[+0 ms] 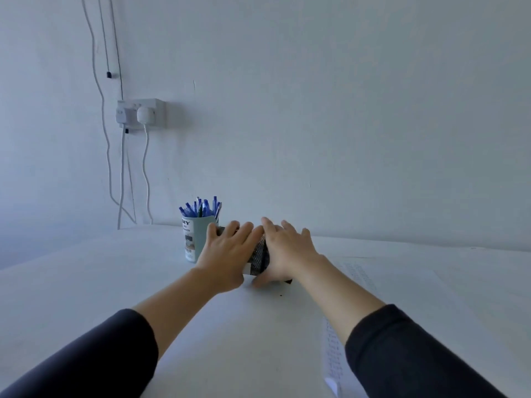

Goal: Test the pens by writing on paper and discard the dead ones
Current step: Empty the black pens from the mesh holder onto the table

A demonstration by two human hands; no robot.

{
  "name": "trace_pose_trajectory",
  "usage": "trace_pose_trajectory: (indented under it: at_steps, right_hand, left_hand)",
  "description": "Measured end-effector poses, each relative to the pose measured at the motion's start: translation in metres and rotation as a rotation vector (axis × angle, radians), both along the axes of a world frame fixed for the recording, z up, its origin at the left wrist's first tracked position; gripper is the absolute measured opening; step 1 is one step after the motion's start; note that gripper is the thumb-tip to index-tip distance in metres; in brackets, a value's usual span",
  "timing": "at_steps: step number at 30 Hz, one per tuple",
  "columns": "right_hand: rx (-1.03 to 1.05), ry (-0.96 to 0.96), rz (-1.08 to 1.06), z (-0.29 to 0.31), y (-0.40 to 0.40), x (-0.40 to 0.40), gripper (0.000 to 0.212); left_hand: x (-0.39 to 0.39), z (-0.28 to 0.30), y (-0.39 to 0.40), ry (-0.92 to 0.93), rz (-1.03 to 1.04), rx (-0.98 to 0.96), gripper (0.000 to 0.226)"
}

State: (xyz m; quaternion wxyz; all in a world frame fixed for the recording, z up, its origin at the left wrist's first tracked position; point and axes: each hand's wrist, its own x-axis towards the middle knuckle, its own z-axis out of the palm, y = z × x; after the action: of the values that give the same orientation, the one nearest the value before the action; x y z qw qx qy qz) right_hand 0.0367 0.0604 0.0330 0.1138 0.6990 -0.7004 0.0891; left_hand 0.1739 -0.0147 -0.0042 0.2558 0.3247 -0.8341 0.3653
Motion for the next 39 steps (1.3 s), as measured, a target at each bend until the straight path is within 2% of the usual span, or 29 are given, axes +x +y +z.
trace_pose_trajectory:
  at_steps: [6, 13, 14, 17, 19, 21, 24, 27, 29, 32, 35, 37, 39]
  right_hand:
    - [0.046, -0.043, -0.051, -0.009, -0.006, -0.003, 0.077]
    - [0.242, 0.021, -0.144, -0.003, -0.003, -0.004, 0.046]
    - [0.258, 0.023, -0.154, -0.001, -0.001, -0.003, 0.053]
    - [0.319, 0.032, -0.203, -0.001, 0.001, 0.000, 0.108]
    - [0.307, 0.050, -0.215, -0.007, 0.006, 0.004, 0.124]
    - [0.273, 0.024, -0.231, -0.011, 0.012, 0.008, 0.127]
    - [0.287, -0.068, -0.243, -0.014, 0.024, 0.015, 0.128]
    - [0.295, -0.112, -0.235, -0.013, 0.034, 0.023, 0.128]
    - [0.298, -0.126, -0.243, -0.012, 0.040, 0.026, 0.129]
    - [0.290, -0.121, -0.248, -0.013, 0.048, 0.024, 0.124]
    - [0.295, -0.141, -0.226, -0.015, 0.056, 0.019, 0.120]
    - [0.300, -0.164, -0.203, -0.016, 0.058, 0.012, 0.120]
    - [0.284, -0.164, -0.182, -0.017, 0.059, 0.005, 0.118]
  left_hand:
    - [0.018, 0.009, -0.008, -0.126, -0.041, -0.152, 0.086]
    - [0.088, 0.015, -0.027, -0.085, 0.121, -0.242, 0.085]
    - [0.096, 0.012, -0.026, -0.077, 0.139, -0.244, 0.087]
    - [0.107, 0.002, -0.025, -0.006, 0.195, -0.178, 0.096]
    - [0.105, 0.002, -0.014, 0.087, 0.249, -0.029, 0.100]
    - [0.103, 0.006, -0.002, 0.238, 0.321, 0.194, 0.093]
    - [0.102, 0.011, 0.005, 0.579, 0.339, 0.545, 0.077]
    - [0.106, 0.009, -0.002, 0.925, 0.185, 0.675, 0.076]
    - [0.107, 0.004, -0.007, 1.075, 0.129, 0.742, 0.084]
    - [0.110, -0.006, -0.013, 1.213, 0.104, 0.840, 0.097]
    - [0.109, -0.006, -0.009, 1.305, 0.102, 0.907, 0.124]
    - [0.103, 0.000, 0.003, 1.276, 0.185, 0.813, 0.131]
    - [0.090, 0.010, 0.021, 1.179, 0.226, 0.620, 0.125]
